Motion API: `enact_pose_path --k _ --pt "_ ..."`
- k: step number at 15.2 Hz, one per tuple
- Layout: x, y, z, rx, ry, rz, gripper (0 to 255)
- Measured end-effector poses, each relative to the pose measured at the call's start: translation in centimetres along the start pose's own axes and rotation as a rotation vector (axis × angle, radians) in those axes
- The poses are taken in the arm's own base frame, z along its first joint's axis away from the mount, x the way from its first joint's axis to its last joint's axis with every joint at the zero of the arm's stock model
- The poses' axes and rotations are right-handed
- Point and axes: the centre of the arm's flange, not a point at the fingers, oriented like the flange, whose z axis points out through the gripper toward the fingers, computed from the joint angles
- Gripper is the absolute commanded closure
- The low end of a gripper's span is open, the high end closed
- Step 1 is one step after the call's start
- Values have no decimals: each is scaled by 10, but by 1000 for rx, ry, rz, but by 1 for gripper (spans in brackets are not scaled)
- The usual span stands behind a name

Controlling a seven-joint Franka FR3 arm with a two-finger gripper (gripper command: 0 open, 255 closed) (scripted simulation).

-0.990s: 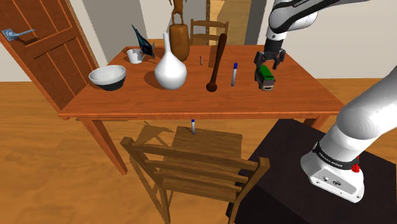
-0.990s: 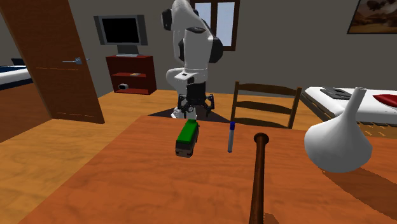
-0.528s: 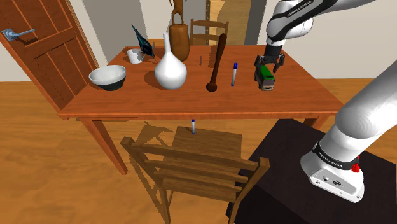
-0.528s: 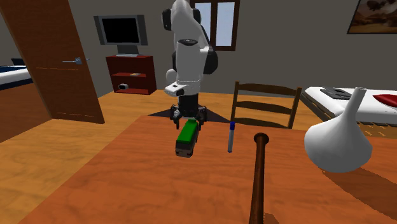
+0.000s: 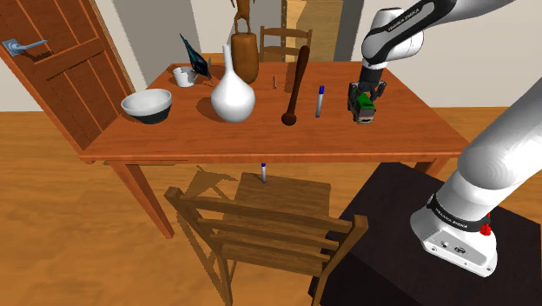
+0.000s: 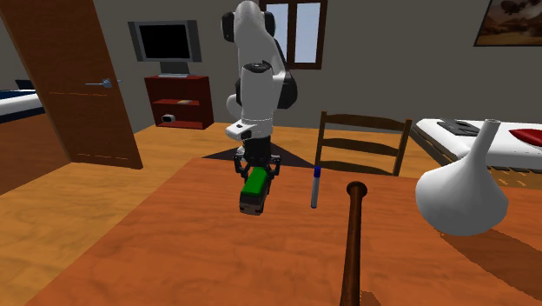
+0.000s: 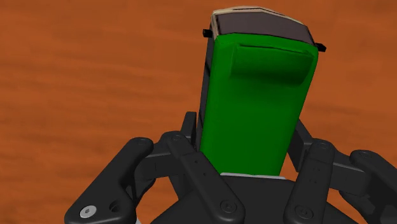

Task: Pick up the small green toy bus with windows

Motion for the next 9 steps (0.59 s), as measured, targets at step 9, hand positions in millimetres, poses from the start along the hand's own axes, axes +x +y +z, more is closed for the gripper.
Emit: enact_pose_path --k 9 --pt "0 1 -5 0 -1 -1 255"
